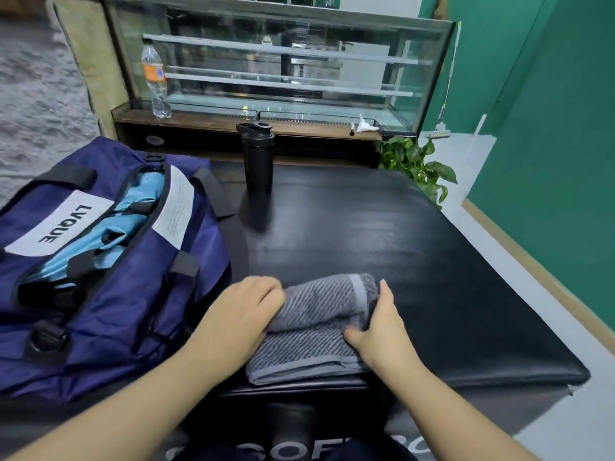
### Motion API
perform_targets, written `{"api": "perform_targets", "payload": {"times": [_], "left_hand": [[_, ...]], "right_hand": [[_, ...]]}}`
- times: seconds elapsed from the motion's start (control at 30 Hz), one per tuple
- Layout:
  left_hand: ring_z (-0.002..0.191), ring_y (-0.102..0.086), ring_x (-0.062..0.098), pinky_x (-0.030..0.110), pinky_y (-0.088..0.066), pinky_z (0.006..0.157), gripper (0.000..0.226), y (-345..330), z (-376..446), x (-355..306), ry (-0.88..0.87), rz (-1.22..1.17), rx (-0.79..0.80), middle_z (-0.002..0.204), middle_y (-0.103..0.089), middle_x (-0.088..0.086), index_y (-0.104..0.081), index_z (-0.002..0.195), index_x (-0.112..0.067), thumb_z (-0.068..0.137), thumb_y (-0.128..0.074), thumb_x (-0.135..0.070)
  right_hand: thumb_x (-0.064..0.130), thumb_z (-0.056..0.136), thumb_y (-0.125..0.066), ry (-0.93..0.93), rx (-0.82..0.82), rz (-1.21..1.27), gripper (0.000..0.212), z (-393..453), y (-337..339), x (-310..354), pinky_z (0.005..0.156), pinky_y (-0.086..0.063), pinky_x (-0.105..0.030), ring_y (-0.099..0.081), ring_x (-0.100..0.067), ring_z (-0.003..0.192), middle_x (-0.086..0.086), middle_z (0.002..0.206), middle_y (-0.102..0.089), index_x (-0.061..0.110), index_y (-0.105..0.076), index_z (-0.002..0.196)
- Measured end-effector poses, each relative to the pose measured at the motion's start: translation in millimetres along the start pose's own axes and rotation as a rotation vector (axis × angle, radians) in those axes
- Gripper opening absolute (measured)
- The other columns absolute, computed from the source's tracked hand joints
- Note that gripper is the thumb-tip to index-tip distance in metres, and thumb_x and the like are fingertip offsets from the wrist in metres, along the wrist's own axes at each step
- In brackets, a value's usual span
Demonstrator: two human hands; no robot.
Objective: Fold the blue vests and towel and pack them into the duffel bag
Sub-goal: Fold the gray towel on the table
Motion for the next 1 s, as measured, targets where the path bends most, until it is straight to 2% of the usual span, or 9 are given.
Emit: {"api": "perform_targets", "payload": {"times": [0.1, 0.23, 0.4, 0.53, 0.6, 0.7, 0.83, 0.93, 1.0], "left_hand": [[0.106, -0.053, 0.016, 0.025, -0.041, 0.094, 0.029, 12, -25, -3, -0.106, -0.239, 0.052, 0.114, -0.057, -0.003, -0.049, 0.099, -0.019, 0.071, -0.046, -0.011], [0.139, -0.029, 0.006, 0.016, -0.022, 0.112, 0.033, 16, -50, -11, -0.049, -0.401, 0.187, 0.137, -0.047, -0.020, -0.049, 0.107, -0.033, 0.077, -0.056, -0.023], [0.145, 0.010, 0.005, 0.023, -0.011, 0.116, 0.055, 9, -67, -23, 0.108, -0.419, 0.323, 0.147, -0.015, -0.039, -0.033, 0.110, -0.054, 0.067, -0.062, -0.072], [0.143, 0.017, 0.001, 0.022, -0.008, 0.114, 0.056, 7, -68, -28, 0.202, -0.491, 0.369, 0.144, -0.007, -0.046, -0.033, 0.106, -0.063, 0.061, -0.065, -0.068], [0.142, 0.016, -0.001, 0.022, -0.010, 0.113, 0.055, 5, -68, -32, 0.239, -0.510, 0.368, 0.141, -0.010, -0.048, -0.036, 0.105, -0.058, 0.059, -0.065, -0.069], [0.143, 0.006, -0.002, 0.014, -0.007, 0.111, 0.045, 2, -67, -37, 0.336, -0.620, 0.265, 0.134, -0.029, -0.049, -0.047, 0.101, -0.055, 0.061, -0.061, -0.070], [0.138, -0.024, -0.004, 0.000, -0.015, 0.102, 0.015, 1, -61, -34, 0.600, -0.931, 0.095, 0.121, -0.053, -0.041, -0.065, 0.090, -0.058, 0.078, -0.058, -0.053], [0.129, -0.044, 0.009, 0.009, -0.036, 0.098, 0.044, -5, -59, -29, 0.908, -1.089, -0.081, 0.138, -0.048, -0.010, -0.060, 0.117, -0.041, 0.083, -0.073, -0.016], [0.120, -0.054, 0.015, 0.030, -0.044, 0.102, 0.072, -13, -59, -28, 1.073, -1.113, 0.001, 0.136, -0.051, 0.002, -0.053, 0.128, -0.022, 0.064, -0.083, -0.037]], "right_hand": [[0.031, 0.078, -0.072, 0.033, -0.068, 0.029, 0.076, -7, 1, -12, 0.098, -0.044, -0.040, -0.050, -0.022, 0.121, 0.001, 0.127, -0.056, 0.023, -0.035, 0.144], [0.024, 0.075, -0.058, 0.111, -0.045, 0.004, 0.024, -11, 3, -16, 0.081, -0.051, -0.038, -0.059, -0.023, 0.103, 0.008, 0.094, -0.067, 0.038, -0.062, 0.094], [-0.005, 0.081, -0.055, 0.150, 0.041, 0.207, 0.043, -17, 18, -11, 0.081, -0.045, -0.010, -0.061, -0.011, 0.102, 0.013, 0.103, -0.068, 0.031, -0.063, 0.103], [-0.018, 0.074, -0.039, 0.242, -0.429, 0.224, 0.060, -40, 41, -8, 0.103, -0.031, -0.020, -0.046, -0.017, 0.123, 0.006, 0.124, -0.049, 0.016, -0.051, 0.122], [-0.010, 0.067, -0.034, 0.537, -0.471, 0.038, 0.060, -63, 37, 9, 0.109, -0.024, -0.018, -0.041, -0.015, 0.126, 0.005, 0.128, -0.047, 0.011, -0.051, 0.120], [0.007, 0.062, -0.032, 0.860, -0.182, -0.215, 0.070, -80, 12, 28, 0.117, -0.019, -0.029, -0.034, -0.015, 0.138, 0.002, 0.142, -0.045, 0.016, -0.045, 0.130], [0.024, 0.064, -0.022, 0.747, 0.126, -0.302, 0.085, -80, -13, 15, 0.120, 0.000, -0.030, 0.001, 0.002, 0.145, 0.014, 0.155, -0.019, 0.024, -0.028, 0.149], [0.032, 0.069, -0.031, 0.682, 0.139, -0.323, 0.080, -79, -16, 5, 0.119, 0.003, -0.025, 0.010, 0.008, 0.142, 0.025, 0.152, -0.006, 0.027, -0.024, 0.149], [0.040, 0.076, -0.046, 0.661, 0.122, -0.313, 0.074, -79, -17, 6, 0.117, 0.005, -0.020, 0.011, 0.011, 0.140, 0.027, 0.150, -0.007, 0.027, -0.028, 0.146]]}}
Point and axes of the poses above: each hand's wrist, its own z-axis towards the middle knuckle, its own y-axis out of the back of the hand, x = y × z, the point moved 2 cm from there along z, towards the middle knuckle
